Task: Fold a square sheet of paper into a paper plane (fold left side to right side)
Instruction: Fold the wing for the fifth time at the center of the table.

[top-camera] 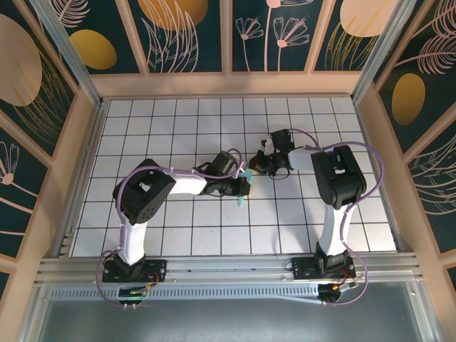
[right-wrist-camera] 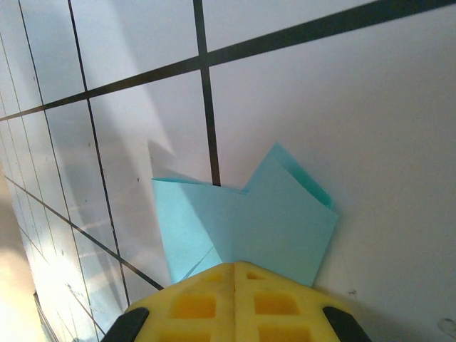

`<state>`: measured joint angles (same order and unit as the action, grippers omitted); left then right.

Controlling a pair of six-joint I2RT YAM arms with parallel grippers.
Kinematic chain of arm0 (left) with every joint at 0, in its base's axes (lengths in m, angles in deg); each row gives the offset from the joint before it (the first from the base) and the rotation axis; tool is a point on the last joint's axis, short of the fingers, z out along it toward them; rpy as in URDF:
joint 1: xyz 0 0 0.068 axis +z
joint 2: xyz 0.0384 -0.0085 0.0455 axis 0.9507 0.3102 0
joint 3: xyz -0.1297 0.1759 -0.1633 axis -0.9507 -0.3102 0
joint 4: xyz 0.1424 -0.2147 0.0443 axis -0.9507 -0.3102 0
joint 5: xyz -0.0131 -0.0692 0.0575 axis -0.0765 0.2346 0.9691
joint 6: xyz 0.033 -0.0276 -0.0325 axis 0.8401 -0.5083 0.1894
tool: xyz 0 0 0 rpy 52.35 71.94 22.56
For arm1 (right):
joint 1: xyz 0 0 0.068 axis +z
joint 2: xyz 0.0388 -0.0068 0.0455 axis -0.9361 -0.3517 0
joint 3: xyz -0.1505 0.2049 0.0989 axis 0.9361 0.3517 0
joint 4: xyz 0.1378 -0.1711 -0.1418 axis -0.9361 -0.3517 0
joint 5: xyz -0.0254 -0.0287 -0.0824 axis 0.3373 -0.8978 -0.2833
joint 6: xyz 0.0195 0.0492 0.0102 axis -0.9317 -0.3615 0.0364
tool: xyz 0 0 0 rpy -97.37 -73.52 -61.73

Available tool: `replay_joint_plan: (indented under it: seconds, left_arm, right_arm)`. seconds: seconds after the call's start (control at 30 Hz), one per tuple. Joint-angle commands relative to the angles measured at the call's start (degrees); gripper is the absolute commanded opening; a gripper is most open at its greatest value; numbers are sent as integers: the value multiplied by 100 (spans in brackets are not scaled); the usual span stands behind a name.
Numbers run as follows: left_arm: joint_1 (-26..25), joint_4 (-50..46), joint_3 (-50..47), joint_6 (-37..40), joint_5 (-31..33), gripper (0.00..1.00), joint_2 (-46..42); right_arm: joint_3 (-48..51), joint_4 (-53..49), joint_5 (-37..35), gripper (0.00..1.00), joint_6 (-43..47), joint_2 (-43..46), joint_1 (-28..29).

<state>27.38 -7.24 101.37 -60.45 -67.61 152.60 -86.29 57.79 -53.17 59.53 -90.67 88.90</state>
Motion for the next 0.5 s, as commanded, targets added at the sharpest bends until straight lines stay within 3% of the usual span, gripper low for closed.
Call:
replay_joint_plan:
  seconds: [0.0,0.47]
  left_arm:
    - [-215,-506,-302,173,-109,4,-130]
    - [-470,-456,-822,217,-24,4,-515]
  right_arm:
    - [97,-443,-433,0,126,-333,-59]
    - [86,-466,-438,0,135,-316,-67]
